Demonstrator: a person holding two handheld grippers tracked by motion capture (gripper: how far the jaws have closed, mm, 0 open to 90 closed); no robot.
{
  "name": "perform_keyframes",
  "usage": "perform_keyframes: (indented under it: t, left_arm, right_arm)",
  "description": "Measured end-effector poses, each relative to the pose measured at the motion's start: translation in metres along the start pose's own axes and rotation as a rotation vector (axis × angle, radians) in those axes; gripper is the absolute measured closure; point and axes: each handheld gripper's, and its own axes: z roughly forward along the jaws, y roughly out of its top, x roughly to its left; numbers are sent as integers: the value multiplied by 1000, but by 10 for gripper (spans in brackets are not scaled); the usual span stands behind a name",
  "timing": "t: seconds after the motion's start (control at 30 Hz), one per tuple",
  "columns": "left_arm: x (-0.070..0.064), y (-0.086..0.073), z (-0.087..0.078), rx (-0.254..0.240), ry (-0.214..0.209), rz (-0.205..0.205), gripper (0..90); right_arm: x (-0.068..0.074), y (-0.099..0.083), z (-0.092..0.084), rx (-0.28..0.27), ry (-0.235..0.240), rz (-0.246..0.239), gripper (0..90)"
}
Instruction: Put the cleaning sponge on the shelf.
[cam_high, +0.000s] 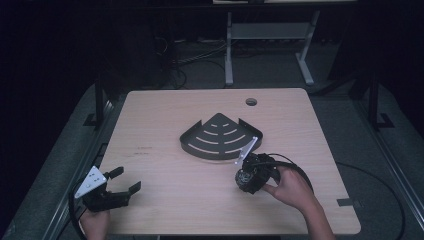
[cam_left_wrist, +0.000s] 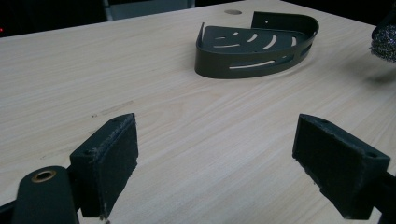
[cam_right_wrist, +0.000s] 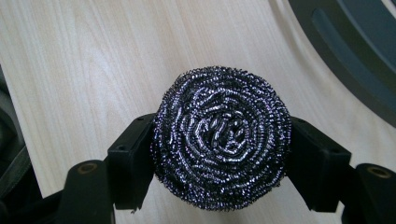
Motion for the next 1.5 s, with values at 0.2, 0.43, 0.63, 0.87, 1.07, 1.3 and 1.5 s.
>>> perform_keyframes:
  t: [0.2, 0.43, 0.63, 0.87, 1.07, 1.3, 1.5]
  left_arm:
    - [0, 0, 0, -1, 1, -4, 137]
    - [0, 0, 0, -1, 1, -4, 137]
    - [0, 0, 0, -4, 0, -5, 137]
    - [0, 1, -1, -5, -1, -4, 137]
    - [1, 1, -1, -7, 0, -4, 137]
    - [0, 1, -1, -8, 1, -5, 137]
    - [0, 1, -1, -8, -1, -5, 137]
  right_arm:
    - [-2, 4, -2, -2, 5, 2, 301]
    - [-6, 9, -5, 2, 1, -9, 301]
    - [-8, 12, -8, 0, 3, -6, 301]
    - [-11, 18, -10, 8, -2, -15, 301]
    - [-16, 22, -10, 10, 4, -12, 301]
    - [-22, 31, -12, 11, 6, -17, 301]
    - [-25, 37, -13, 22, 3, -24, 301]
